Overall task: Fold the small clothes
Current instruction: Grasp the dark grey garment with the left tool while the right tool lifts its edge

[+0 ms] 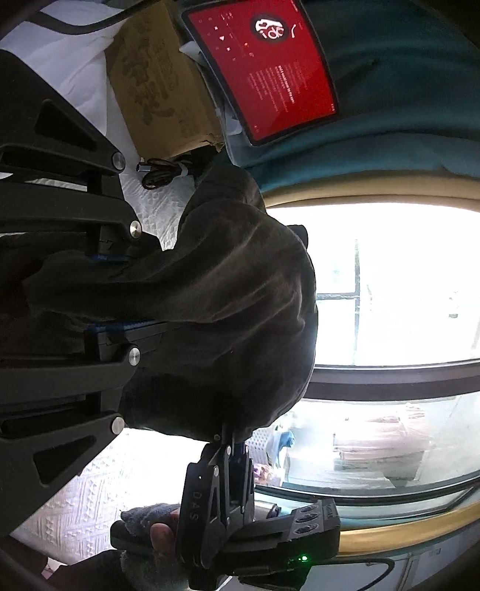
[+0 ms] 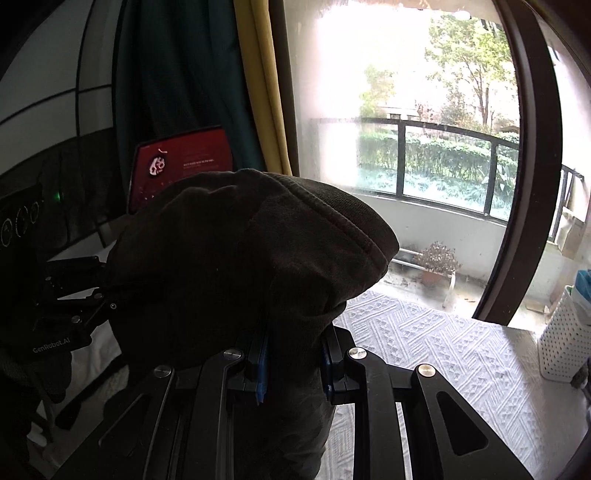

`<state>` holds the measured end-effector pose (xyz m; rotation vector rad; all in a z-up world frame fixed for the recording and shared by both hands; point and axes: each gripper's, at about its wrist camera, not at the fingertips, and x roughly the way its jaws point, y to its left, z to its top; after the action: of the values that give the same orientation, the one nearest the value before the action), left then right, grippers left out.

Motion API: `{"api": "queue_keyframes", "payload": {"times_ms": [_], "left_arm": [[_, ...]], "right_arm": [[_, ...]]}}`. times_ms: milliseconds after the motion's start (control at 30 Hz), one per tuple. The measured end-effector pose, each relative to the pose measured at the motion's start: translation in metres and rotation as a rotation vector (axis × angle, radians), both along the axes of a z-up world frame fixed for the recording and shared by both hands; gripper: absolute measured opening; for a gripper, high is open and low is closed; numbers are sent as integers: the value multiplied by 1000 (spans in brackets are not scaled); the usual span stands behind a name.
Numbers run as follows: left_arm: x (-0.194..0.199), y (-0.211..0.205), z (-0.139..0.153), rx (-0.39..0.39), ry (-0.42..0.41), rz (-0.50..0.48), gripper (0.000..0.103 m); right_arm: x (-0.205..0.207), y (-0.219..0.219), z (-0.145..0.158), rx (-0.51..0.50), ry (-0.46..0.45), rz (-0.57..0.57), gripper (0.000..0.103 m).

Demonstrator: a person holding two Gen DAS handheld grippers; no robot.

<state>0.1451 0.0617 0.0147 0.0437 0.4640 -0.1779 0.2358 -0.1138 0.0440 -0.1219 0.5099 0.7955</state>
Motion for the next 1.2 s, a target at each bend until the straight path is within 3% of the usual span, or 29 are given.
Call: {"api": "queue_keyframes", "payload": {"times_ms": [267,333,367,467,633,933,1033,1067,1133,1167,1200], "left_arm": [[-22,-3,23,3,-74,-8,21],[-25,-4,24,6,-74,-16,10],[-25,-5,23,9,-70,-17,10],[-21,-1,15,0,-60,7,10],[4,23,-6,-46,14,70,10],[50,33,-33,-39,88,67,10],[79,38,-48,-42,162,59,11],[87,40,-53,-38,189,60,12],[106,44,-66,-42,259,65,35],[114,46,-74,-57,298,64,61],[121,49,-82,-78,344,62,75]], "right_arm": [[-31,-12,15,27,-54,1,23],[-43,-13,19,27,-82,15,22],[-50,-12,20,18,-99,26,14],[-60,-6,19,-12,-131,33,13],[-40,2,0,-39,-86,17,12],[25,15,-34,-67,0,9,12],[55,22,-49,-85,43,10,12],[63,23,-54,-92,55,8,12],[83,27,-71,-114,99,-2,12],[95,28,-81,-125,131,-8,12],[103,27,-89,-128,160,-17,12]]}}
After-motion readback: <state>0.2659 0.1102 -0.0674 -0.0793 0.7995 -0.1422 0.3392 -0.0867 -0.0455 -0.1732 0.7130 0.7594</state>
